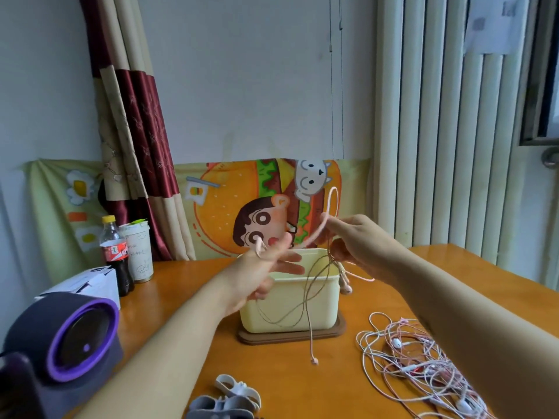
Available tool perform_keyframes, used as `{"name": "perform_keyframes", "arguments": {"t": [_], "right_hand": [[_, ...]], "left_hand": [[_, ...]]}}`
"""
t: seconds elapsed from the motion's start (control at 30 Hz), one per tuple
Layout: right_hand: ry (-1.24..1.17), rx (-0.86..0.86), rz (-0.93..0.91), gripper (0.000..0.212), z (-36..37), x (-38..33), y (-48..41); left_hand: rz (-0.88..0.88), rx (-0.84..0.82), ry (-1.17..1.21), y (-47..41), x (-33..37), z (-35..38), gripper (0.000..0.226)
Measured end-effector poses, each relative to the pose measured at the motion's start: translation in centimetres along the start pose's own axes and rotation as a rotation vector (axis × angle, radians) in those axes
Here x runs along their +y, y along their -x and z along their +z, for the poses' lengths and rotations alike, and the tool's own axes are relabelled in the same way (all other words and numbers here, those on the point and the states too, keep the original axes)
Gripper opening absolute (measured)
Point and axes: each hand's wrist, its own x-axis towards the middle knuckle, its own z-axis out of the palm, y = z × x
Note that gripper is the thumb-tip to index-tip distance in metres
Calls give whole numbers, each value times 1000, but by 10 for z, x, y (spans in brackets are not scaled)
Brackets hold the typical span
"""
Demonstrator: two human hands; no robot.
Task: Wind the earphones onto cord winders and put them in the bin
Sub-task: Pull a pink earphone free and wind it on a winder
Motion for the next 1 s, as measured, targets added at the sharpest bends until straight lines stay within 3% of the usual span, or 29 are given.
{"name": "perform_keyframes", "arguments": {"t": [0.1,0.23,0.5,0.67,0.73,0.87,1.0], "right_hand": [[-147,-34,-4,44,3,-1,-2],[-76,-20,-37,43,2,4,-2],[-472,173,142,39,-11,20,3],[-904,470,281,37,-11,27,5],[-970,585,306,36,-17,30,5],[-902,726,200,39,-23,36,7],[-409,818,-37,37,-15,42,9]], "left_hand": [[61,-95,-235,-2,-6,12,43],[50,-86,-383,-7,-17,18,18],[70,59,-304,1,-27,2,33],[30,178,-68,-1,-39,-11,32],[7,244,-1,0,-44,-18,29],[-52,361,2,2,-56,-31,33],[-113,481,-179,2,-61,-29,35]]}}
